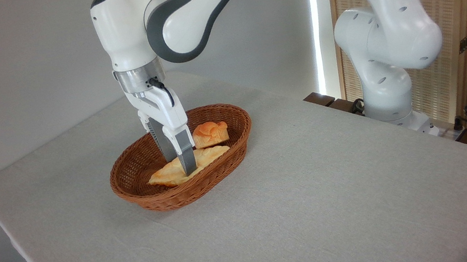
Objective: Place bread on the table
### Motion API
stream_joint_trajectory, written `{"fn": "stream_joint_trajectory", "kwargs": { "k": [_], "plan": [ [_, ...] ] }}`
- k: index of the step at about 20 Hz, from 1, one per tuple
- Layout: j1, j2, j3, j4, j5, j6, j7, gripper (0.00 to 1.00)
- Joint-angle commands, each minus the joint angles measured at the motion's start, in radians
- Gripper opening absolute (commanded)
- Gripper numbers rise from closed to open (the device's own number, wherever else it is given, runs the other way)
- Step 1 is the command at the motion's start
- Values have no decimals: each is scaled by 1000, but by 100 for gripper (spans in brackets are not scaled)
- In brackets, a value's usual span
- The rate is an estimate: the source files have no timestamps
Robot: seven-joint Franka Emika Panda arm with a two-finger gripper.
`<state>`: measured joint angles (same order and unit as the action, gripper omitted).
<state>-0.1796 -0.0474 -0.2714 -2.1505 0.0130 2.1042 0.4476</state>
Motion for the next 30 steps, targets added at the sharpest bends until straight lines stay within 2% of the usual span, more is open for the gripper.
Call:
{"fn": "stream_joint_trajectory", "kwargs": {
  "k": [1,3,6,8,10,16,18,21,23,26,30],
  "plan": [
    [-5,1,-3,-25,16,60,-9,76],
    [-5,1,-3,-28,18,60,-1,59],
    [-5,1,-3,-28,16,60,-1,46],
    [-3,1,-3,-28,16,60,0,32],
    [-3,1,-3,-28,16,60,0,23],
    [3,-8,4,-25,16,39,0,16],
    [3,-11,9,-20,13,19,3,8],
    [5,-14,11,-17,4,16,2,7],
    [5,-16,35,-3,-5,11,0,6],
    [5,-16,41,9,-59,2,0,6],
    [5,-16,55,14,-65,2,-1,6]
  ]
}}
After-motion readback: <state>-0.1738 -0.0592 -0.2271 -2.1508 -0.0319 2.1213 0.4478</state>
